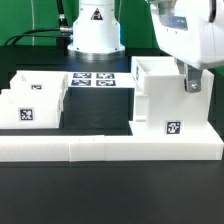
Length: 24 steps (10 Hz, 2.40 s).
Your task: Assemble drawer
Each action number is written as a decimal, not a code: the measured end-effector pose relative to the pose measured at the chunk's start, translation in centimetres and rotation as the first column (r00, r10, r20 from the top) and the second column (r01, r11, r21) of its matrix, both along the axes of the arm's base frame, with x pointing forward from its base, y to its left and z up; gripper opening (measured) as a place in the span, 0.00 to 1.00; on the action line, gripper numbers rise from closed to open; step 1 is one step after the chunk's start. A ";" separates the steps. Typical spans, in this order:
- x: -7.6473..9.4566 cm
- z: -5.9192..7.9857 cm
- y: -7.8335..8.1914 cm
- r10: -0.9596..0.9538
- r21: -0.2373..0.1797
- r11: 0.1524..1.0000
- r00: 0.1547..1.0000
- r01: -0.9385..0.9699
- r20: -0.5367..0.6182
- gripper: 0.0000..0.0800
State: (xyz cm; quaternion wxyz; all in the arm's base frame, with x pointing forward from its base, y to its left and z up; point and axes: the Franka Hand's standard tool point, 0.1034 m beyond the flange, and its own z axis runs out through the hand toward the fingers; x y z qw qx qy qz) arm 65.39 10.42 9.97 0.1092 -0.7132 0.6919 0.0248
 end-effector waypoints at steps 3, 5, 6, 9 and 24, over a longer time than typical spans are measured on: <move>0.1 0.2 0.1 0.010 -0.001 1.000 1.000 -0.010 0.007 0.69; 0.1 0.2 0.1 0.015 -0.002 1.000 1.000 -0.015 0.009 0.79; 0.1 0.3 0.2 0.031 -0.003 1.000 0.999 -0.031 0.012 0.81; -2.6 3.0 0.1 0.247 -0.025 0.969 0.968 -0.246 0.042 0.81; -7.5 3.9 -5.6 0.999 -0.115 0.022 0.019 -0.993 0.032 0.81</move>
Offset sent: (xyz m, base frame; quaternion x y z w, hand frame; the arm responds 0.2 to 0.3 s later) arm 0.0000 0.0000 0.0000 0.0000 0.0000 0.0000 1.0000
